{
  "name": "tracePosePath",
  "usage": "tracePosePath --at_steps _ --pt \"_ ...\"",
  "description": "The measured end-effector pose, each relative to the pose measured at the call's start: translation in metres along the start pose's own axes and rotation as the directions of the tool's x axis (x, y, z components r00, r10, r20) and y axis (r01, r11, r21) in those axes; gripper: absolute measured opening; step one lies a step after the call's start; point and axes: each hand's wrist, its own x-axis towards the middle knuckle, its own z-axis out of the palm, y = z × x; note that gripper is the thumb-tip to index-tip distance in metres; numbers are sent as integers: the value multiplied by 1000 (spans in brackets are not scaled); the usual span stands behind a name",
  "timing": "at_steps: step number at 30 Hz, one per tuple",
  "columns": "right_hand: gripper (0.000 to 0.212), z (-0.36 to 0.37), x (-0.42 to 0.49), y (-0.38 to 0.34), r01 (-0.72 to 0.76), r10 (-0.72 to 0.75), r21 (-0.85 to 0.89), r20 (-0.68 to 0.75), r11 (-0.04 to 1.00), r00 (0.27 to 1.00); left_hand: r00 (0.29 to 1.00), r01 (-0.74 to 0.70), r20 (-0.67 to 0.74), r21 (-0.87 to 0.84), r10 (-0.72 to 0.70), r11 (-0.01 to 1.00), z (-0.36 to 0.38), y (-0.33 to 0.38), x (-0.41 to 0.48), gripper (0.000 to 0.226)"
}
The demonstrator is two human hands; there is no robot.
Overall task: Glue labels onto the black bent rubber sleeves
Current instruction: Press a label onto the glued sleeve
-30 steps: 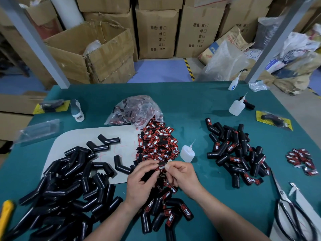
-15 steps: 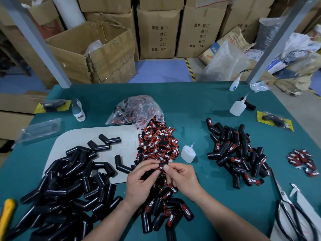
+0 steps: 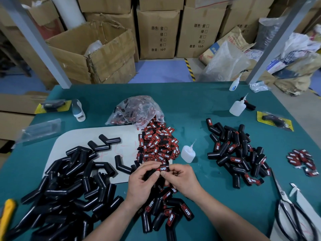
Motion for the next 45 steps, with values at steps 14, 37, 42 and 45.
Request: tracePosePath --at_steps 14,37,42,45 --pt "41 -3 3 -4 -43 41 44 44 998 998 989 -149 8 127 149 981 1 0 -1 27" --pt "56 10 0 -3 -84 94 73 -145 994 985 1000 -26 -9 163 27 986 8 -2 -5 35" --pt "64 12 0 -1 -108 116 68 -137 992 984 998 -31 -42 128 37 991 9 -1 -4 33" --pt "59 11 -1 0 -103 115 107 -112 989 987 997 -20 -66 96 27 995 8 -1 -3 30"
